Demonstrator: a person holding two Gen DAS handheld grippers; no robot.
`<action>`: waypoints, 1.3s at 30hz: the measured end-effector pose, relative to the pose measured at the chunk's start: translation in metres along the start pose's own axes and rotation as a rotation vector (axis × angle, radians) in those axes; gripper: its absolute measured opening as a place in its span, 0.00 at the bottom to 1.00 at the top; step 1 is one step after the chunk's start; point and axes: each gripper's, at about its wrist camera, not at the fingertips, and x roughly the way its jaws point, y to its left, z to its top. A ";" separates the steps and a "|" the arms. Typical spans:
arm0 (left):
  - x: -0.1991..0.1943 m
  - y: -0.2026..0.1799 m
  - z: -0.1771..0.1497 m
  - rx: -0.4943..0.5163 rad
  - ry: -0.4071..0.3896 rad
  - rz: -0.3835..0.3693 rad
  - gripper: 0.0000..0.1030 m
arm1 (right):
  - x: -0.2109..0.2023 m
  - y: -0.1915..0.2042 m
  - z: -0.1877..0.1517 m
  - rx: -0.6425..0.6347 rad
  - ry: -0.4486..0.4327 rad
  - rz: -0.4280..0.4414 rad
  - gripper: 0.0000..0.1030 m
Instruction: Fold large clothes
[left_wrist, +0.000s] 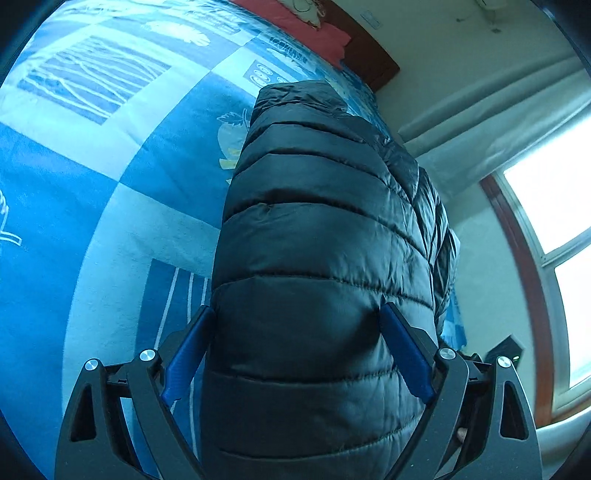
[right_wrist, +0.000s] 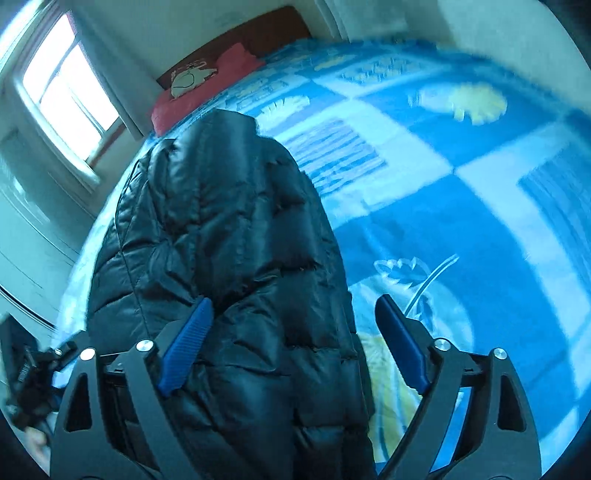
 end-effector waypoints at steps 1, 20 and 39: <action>0.002 0.002 0.000 -0.016 -0.003 -0.008 0.88 | 0.003 -0.006 0.000 0.029 0.010 0.032 0.93; 0.028 0.022 -0.007 -0.198 0.060 -0.170 0.92 | 0.017 0.002 -0.011 0.019 0.012 0.210 0.58; -0.016 0.041 0.054 -0.137 -0.062 -0.130 0.92 | 0.070 0.099 0.001 -0.095 -0.013 0.358 0.42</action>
